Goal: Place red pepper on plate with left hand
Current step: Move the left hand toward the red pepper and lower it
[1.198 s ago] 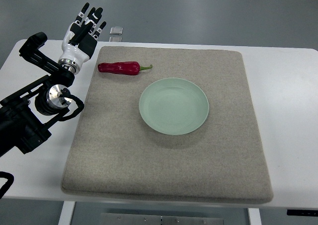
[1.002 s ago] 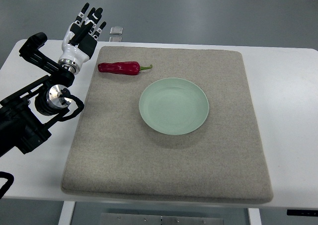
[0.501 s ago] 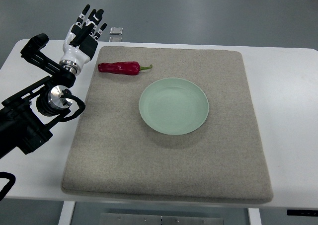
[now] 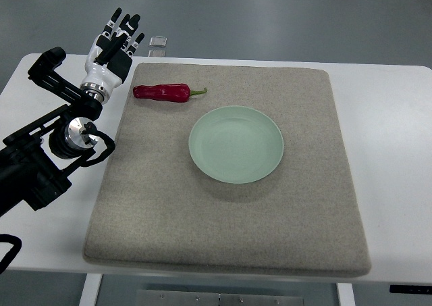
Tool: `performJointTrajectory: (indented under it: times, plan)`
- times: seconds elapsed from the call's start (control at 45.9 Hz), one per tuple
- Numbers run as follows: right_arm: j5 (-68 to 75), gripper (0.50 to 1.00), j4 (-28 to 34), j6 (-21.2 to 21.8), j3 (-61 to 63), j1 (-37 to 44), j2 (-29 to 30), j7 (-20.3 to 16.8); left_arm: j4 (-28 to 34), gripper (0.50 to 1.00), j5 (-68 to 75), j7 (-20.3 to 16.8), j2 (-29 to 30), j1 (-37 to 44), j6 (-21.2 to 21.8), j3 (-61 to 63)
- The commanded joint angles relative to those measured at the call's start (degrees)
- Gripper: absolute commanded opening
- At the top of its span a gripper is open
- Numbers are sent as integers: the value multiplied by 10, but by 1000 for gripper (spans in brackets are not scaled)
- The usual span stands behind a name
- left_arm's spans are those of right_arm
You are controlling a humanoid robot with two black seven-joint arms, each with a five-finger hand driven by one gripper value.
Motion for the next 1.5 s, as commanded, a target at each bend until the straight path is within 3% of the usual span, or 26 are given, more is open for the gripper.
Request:
performJointTrajectory:
  times: [0.0,0.283,1.024,1.481]
  plan:
    - [0,928,0,0,0,0,0,0,5,996,0,0,0,0,-12,2]
    - [0,928,0,0,0,0,0,0,36,996,1,2,-11,-2,-14,5]
    - [0,928,0,0,0,0,0,0,36,999,10,4,-2,-19,-6,15]
    - [0,928,0,0,0,0,0,0,58,988,389,14,33,-52,-6,39]
